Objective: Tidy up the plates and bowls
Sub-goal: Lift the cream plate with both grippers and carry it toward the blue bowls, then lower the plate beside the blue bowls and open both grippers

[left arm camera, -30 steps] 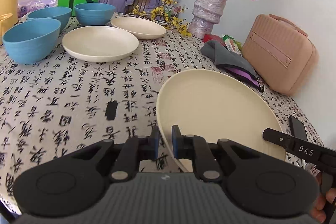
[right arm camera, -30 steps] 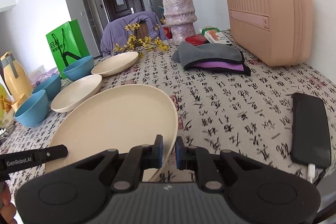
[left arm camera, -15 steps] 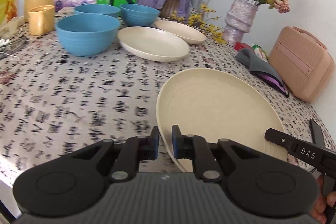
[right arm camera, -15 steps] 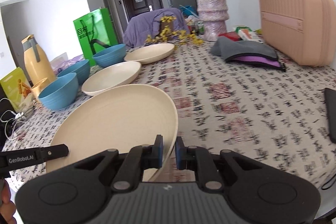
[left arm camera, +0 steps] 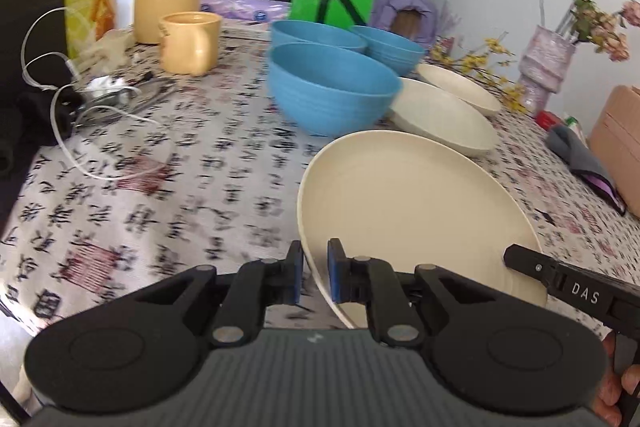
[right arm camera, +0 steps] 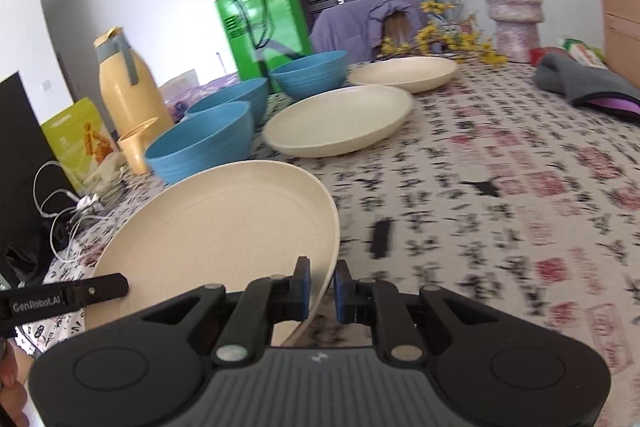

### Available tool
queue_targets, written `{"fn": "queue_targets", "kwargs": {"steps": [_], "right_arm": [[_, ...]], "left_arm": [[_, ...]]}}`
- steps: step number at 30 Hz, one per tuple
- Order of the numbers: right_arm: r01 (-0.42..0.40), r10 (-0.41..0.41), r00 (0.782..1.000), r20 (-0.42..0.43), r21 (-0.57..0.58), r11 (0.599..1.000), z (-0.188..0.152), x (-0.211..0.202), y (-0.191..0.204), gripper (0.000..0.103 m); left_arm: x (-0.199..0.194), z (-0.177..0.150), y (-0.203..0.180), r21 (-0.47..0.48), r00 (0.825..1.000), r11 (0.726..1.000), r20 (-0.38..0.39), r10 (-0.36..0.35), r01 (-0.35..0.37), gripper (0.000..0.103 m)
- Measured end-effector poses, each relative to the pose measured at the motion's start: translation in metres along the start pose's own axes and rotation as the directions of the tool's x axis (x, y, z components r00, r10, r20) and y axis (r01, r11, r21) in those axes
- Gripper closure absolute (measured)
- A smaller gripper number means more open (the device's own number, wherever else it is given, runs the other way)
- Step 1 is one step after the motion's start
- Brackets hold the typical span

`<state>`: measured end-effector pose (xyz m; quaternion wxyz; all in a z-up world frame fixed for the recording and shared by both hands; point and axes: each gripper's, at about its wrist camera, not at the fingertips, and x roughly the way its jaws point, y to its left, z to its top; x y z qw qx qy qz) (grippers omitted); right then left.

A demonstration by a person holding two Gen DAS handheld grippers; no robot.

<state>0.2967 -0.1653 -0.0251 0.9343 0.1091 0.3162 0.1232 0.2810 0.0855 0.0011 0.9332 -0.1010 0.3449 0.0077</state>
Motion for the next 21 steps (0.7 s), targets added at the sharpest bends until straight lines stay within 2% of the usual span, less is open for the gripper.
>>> {"fn": "queue_targets", "kwargs": {"steps": [4,8,14,16,18,19,20,21], "right_arm": [[-0.018,0.018,1.0,-0.016,-0.044,0.999,0.0,0.018,0.032,0.091],[-0.015,0.013,1.0,-0.028,-0.084,0.996,0.0,0.029,0.052,0.09],[-0.015,0.011,0.998,-0.059,-0.078,0.997,0.0,0.036,0.054,0.089],[-0.018,0.014,0.998,-0.061,-0.081,0.997,0.0,0.036,0.053,0.086],[-0.023,0.017,0.998,-0.058,-0.088,0.996,-0.001,0.036,0.052,0.085],[-0.02,0.015,0.998,-0.054,-0.091,0.996,-0.001,0.035,0.052,0.081],[-0.016,0.012,0.999,-0.045,-0.091,0.996,-0.001,0.033,0.052,0.068],[-0.012,0.009,0.999,-0.036,-0.093,0.996,-0.001,0.031,0.052,0.061]], "left_arm": [[0.008,0.005,0.031,-0.049,1.0,0.999,-0.011,0.017,-0.018,0.09],[0.014,0.007,0.046,-0.068,0.999,0.997,-0.027,0.018,-0.02,0.09],[0.015,0.006,0.047,-0.05,1.0,0.999,-0.026,0.011,-0.013,0.088],[0.016,0.005,0.046,-0.053,1.0,0.999,-0.024,0.01,-0.011,0.086],[0.015,0.004,0.044,-0.05,1.0,0.999,-0.012,0.019,-0.019,0.08],[0.012,0.003,0.043,-0.044,1.0,0.999,-0.001,0.029,-0.029,0.069],[0.009,0.003,0.042,-0.037,0.999,0.999,0.013,0.038,-0.037,0.055],[0.004,0.002,0.039,-0.024,0.998,0.999,0.038,0.044,-0.043,0.049]]}}
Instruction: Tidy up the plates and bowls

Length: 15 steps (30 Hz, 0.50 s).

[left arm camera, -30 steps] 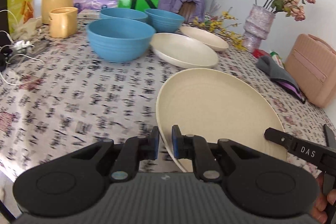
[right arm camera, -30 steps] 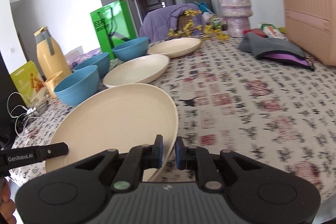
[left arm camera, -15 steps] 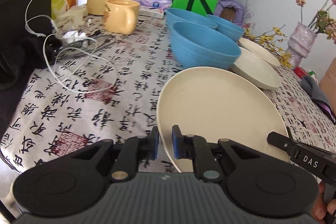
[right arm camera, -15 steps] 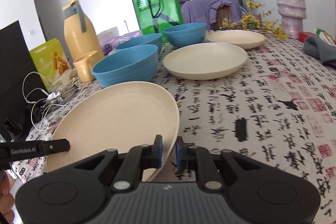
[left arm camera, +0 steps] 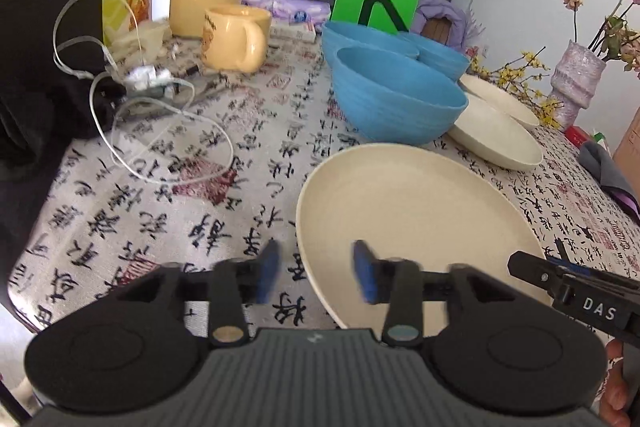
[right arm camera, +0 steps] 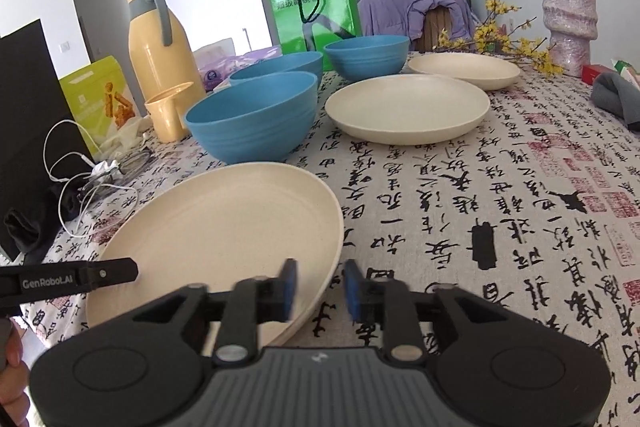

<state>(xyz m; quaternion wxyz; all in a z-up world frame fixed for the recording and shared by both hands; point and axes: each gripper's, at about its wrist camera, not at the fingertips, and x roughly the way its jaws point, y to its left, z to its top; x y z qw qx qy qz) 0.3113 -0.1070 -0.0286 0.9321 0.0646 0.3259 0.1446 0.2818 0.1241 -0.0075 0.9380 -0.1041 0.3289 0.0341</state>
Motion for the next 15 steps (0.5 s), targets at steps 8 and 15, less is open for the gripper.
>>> {"fn": "queue_targets", "kwargs": {"steps": [8,15], "right_arm": [[0.055,-0.043,0.99,0.137,-0.088,0.995,-0.003,-0.049,-0.003,0.028],[0.102,-0.061,0.964,0.26,-0.147,0.984,-0.025,-0.126,-0.025,0.016]], "left_arm": [[-0.053,-0.012,-0.027,0.059,0.985,0.998,0.172,-0.002,-0.008,0.005],[-0.108,-0.048,-0.07,0.114,0.958,0.992,0.274,-0.085,0.056,0.0]]}}
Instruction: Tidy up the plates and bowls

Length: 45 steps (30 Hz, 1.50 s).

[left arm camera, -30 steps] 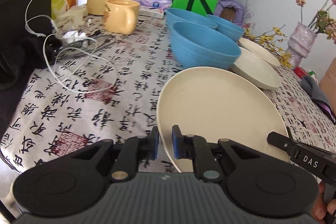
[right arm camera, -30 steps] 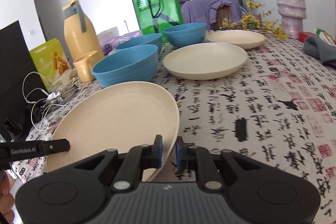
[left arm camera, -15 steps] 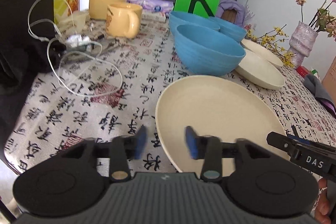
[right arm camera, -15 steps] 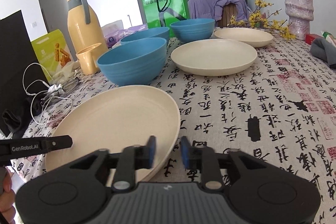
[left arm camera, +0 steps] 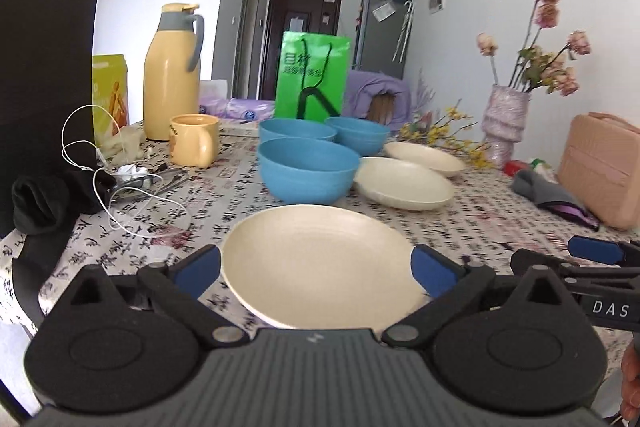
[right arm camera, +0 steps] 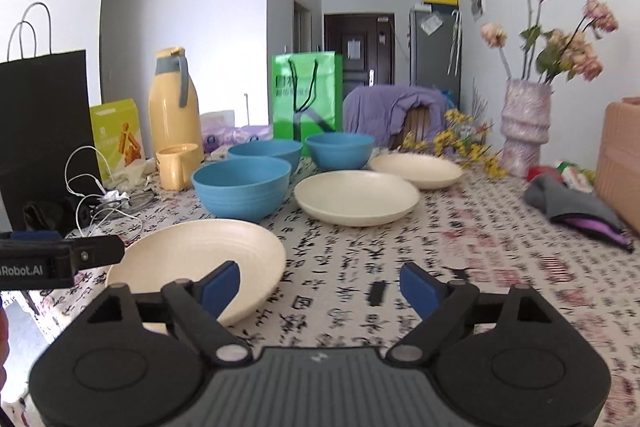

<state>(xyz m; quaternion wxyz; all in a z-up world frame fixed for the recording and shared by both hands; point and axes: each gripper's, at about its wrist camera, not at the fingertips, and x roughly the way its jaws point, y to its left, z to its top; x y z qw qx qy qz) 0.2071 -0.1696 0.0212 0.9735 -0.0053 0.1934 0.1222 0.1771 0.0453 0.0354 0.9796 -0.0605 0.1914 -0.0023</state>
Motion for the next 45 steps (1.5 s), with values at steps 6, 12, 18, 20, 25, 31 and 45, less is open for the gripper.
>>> {"fn": "queue_targets", "kwargs": {"steps": [6,12,18,20,25,31,45], "right_arm": [[0.034,-0.034,0.998,0.053,-0.009,0.999,-0.022,-0.062,-0.026,0.014],[0.031,-0.03,0.999,0.03,-0.034,0.999,-0.046,-0.085,-0.051,0.014],[0.029,-0.028,0.999,0.039,-0.02,0.999,-0.051,-0.09,-0.074,0.014],[0.027,-0.027,0.999,0.038,-0.014,1.0,-0.051,-0.089,-0.082,0.014],[0.029,-0.03,0.999,0.028,0.012,0.999,-0.048,-0.076,-0.105,0.014],[0.027,-0.028,0.999,0.019,0.033,0.999,-0.03,-0.043,-0.131,0.014],[-0.093,0.096,0.99,-0.102,0.031,0.995,0.071,0.12,-0.192,0.025]], "left_arm": [[-0.033,-0.019,-0.033,-0.018,0.999,1.0,0.026,-0.025,0.026,0.0],[-0.048,-0.032,-0.056,-0.016,0.999,1.0,0.037,0.001,0.0,0.0],[-0.044,-0.033,-0.08,-0.008,0.999,1.0,0.039,0.016,-0.016,0.0],[-0.038,-0.032,-0.087,-0.002,0.999,1.0,0.029,0.02,-0.02,0.0],[-0.014,-0.026,-0.1,0.007,0.999,0.999,0.001,0.039,-0.039,0.0],[0.04,-0.004,-0.112,-0.052,0.991,0.992,-0.071,0.11,-0.114,0.0],[0.204,0.069,-0.124,-0.231,0.974,0.954,-0.162,0.159,-0.194,0.008]]}}
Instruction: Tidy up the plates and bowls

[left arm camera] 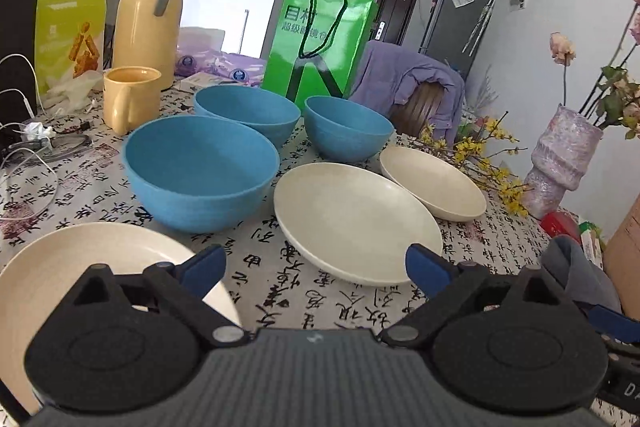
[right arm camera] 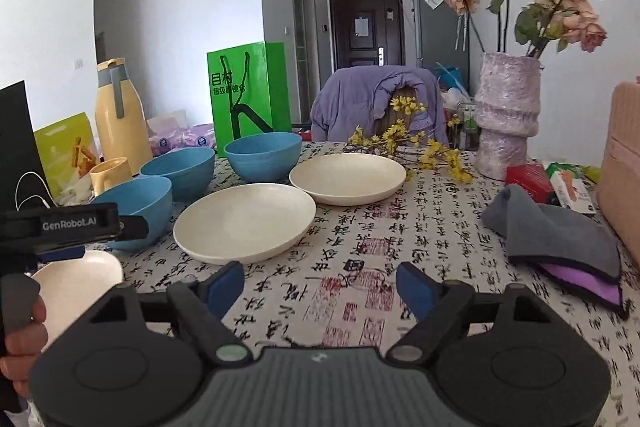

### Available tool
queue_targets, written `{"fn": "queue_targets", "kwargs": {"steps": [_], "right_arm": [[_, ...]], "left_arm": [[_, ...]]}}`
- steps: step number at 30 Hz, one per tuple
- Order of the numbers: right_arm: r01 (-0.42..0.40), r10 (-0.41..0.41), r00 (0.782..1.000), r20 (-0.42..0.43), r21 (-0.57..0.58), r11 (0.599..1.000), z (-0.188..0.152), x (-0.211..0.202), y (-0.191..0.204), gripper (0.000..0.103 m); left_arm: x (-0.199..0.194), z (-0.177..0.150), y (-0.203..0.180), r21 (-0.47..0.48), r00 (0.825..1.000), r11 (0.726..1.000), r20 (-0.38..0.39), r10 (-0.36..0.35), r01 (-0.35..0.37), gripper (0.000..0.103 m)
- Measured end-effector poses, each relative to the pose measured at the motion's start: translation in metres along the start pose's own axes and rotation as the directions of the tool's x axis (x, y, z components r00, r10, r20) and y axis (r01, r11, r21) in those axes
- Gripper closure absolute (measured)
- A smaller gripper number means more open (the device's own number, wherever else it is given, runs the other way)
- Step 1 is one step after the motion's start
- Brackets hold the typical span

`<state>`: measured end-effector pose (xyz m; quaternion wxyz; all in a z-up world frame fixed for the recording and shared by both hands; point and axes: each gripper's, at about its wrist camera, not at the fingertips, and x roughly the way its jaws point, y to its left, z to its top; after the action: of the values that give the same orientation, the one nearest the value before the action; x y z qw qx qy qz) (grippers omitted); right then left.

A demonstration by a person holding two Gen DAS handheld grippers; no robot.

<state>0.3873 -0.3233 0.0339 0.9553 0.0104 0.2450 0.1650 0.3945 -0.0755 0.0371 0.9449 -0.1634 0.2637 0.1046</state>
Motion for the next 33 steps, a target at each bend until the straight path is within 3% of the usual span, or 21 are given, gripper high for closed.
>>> {"fn": "queue_targets", "kwargs": {"steps": [6,17,21,23,27,30,31,33], "right_arm": [[-0.067,0.07,0.994,-0.082,0.04,0.997,0.042,0.091,-0.014,0.032],[-0.069,0.078,0.978,-0.193,0.049,0.996,0.066,0.219,-0.016,0.046],[-0.083,0.093,0.97,-0.223,0.053,0.995,0.063,0.243,-0.012,0.057],[-0.096,0.108,0.967,-0.229,0.062,0.993,0.062,0.251,-0.011,0.071],[-0.105,0.118,0.964,-0.239,0.066,0.992,0.06,0.261,-0.009,0.076],[-0.117,0.131,0.963,-0.234,0.073,0.99,0.059,0.264,-0.009,0.082],[-0.127,0.142,0.962,-0.234,0.077,0.989,0.059,0.264,-0.009,0.088],[-0.125,0.139,0.962,-0.233,0.074,0.989,0.06,0.265,-0.006,0.089]], "left_arm": [[0.056,0.014,-0.008,-0.084,0.996,0.995,-0.074,0.046,-0.052,0.017],[0.114,0.019,-0.012,-0.121,0.982,0.986,-0.162,0.096,-0.116,0.027],[0.126,0.018,-0.008,-0.155,0.977,0.98,-0.19,0.096,-0.126,0.039],[0.128,0.017,-0.006,-0.162,0.978,0.977,-0.181,0.108,-0.138,0.045],[0.132,0.018,-0.004,-0.156,0.977,0.975,-0.168,0.13,-0.156,0.049],[0.133,0.019,-0.001,-0.174,0.977,0.97,-0.158,0.146,-0.173,0.061],[0.133,0.019,-0.001,-0.176,0.975,0.967,-0.157,0.156,-0.183,0.07],[0.132,0.02,0.001,-0.177,0.972,0.964,-0.161,0.17,-0.198,0.078]]}}
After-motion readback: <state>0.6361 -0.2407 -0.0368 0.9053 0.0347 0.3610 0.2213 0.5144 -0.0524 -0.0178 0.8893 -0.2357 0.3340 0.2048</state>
